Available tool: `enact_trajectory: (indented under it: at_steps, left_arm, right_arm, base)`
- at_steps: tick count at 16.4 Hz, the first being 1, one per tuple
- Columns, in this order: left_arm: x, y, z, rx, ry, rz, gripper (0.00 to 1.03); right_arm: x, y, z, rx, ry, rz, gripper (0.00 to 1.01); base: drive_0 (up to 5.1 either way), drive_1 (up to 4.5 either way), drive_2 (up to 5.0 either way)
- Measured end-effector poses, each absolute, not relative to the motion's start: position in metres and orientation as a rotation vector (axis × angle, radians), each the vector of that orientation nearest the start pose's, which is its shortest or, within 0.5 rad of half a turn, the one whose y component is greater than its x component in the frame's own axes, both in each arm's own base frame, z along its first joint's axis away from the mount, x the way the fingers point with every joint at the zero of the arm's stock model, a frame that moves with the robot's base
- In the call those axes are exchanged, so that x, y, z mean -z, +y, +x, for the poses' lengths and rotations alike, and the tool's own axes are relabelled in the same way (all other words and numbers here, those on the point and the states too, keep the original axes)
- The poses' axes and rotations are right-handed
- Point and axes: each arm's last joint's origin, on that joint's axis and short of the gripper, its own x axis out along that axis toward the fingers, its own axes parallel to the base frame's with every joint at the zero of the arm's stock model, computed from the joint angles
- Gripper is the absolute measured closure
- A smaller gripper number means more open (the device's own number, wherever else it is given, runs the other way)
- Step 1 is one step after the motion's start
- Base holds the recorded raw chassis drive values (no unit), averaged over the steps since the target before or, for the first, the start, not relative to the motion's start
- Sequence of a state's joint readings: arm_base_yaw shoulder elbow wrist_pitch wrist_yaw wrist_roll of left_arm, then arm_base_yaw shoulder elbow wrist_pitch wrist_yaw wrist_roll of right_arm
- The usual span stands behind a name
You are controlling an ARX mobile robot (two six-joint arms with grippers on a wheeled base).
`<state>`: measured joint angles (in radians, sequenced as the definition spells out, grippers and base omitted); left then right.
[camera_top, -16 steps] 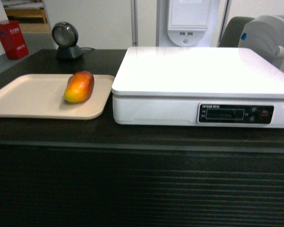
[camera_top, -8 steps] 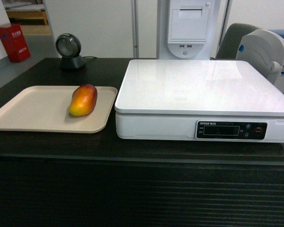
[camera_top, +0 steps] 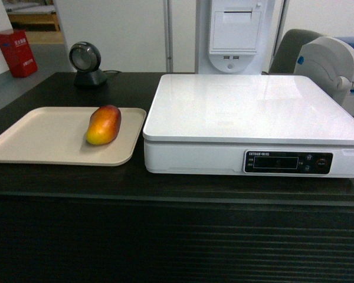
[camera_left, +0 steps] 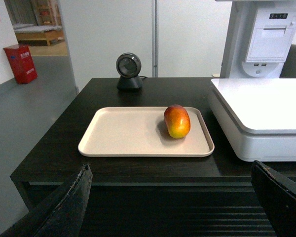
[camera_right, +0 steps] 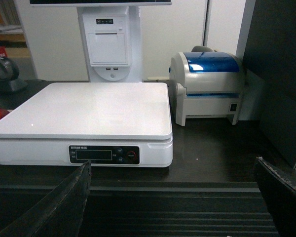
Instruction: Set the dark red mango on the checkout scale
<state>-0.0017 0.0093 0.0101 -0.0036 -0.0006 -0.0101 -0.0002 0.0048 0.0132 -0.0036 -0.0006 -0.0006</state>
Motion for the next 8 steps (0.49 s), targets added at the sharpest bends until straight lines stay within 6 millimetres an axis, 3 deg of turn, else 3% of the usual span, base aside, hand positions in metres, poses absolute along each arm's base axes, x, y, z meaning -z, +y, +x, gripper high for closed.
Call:
enact_trajectory:
  at_steps: [8]
  left_arm:
    - [-0.1659, -0.0002, 0.0977, 0.001, 0.003, -0.010, 0.05]
  right_arm:
    - [-0.1673, 0.0000, 0.0972, 0.000, -0.005, -0.001, 0.03]
  base:
    - [0.0, 0.00, 0.0]
